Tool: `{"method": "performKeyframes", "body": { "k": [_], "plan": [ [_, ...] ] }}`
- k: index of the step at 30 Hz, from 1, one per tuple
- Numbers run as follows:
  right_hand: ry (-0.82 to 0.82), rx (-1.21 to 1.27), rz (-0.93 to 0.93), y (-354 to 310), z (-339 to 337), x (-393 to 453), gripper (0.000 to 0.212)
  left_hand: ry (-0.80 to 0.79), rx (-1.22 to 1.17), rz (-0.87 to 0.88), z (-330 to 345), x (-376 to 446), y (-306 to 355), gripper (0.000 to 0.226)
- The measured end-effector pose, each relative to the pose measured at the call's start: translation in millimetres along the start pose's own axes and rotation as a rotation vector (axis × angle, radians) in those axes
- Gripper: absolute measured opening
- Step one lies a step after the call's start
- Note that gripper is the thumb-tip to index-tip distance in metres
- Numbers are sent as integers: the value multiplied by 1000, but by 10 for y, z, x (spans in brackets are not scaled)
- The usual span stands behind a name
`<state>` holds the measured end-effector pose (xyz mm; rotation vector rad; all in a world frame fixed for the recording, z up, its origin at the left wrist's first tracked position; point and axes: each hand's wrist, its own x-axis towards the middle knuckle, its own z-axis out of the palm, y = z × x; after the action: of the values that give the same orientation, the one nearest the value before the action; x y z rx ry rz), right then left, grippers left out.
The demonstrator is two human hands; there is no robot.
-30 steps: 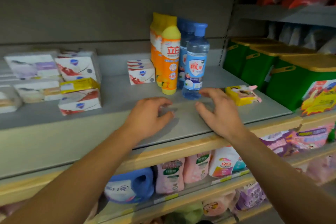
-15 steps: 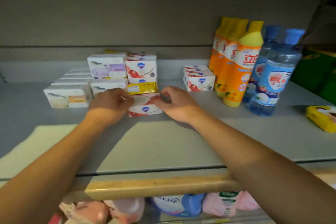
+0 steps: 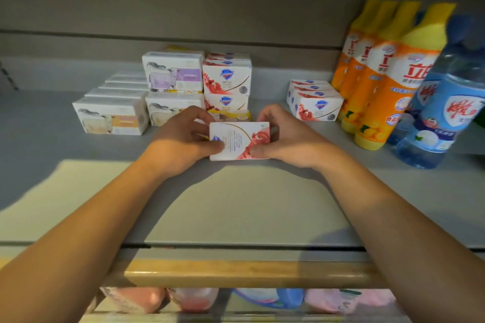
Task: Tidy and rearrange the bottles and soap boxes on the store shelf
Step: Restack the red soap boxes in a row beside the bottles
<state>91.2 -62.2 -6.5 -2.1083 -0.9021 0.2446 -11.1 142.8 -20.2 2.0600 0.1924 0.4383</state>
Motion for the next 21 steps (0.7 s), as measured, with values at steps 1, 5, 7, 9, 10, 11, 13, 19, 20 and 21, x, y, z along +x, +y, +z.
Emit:
{"method": "performKeyframes", "body": {
  "k": [1, 5, 7, 9, 10, 11, 13, 19, 20, 21],
  "plan": [
    [5, 0, -9, -9, -10, -6, 50, 4, -52, 15, 12, -10, 11, 37],
    [30, 172, -11, -14, 1, -15, 47, 16, -225, 45, -15, -60, 19, 38],
    [75, 316, -11, -23, 18, -13, 34, 28, -312, 57, -40, -73, 20, 37],
    [138, 379, -33, -47, 30, -1, 22, 37, -379, 76, -35, -73, 23, 36],
    [177, 383, -52, -58, 37, 4, 20, 44, -394, 77, -21, -70, 27, 35],
    [215, 378, -71, -72, 43, 5, 19, 61, -402, 67, -5, -65, 31, 34],
    [268, 380, -91, -84, 55, 11, 19, 102, -433, 15, 19, -45, 43, 27],
    [286, 629, -33, -179, 100, 7, 12, 30, -503, 100, 8, -112, 98, 52],
    [311, 681, 4, -188, 96, 16, 6, 24, -503, 154, -1, -122, 98, 62],
    [325, 734, 52, -206, 84, 14, 2, 4, -489, 205, -6, -131, 105, 69]
  ]
}}
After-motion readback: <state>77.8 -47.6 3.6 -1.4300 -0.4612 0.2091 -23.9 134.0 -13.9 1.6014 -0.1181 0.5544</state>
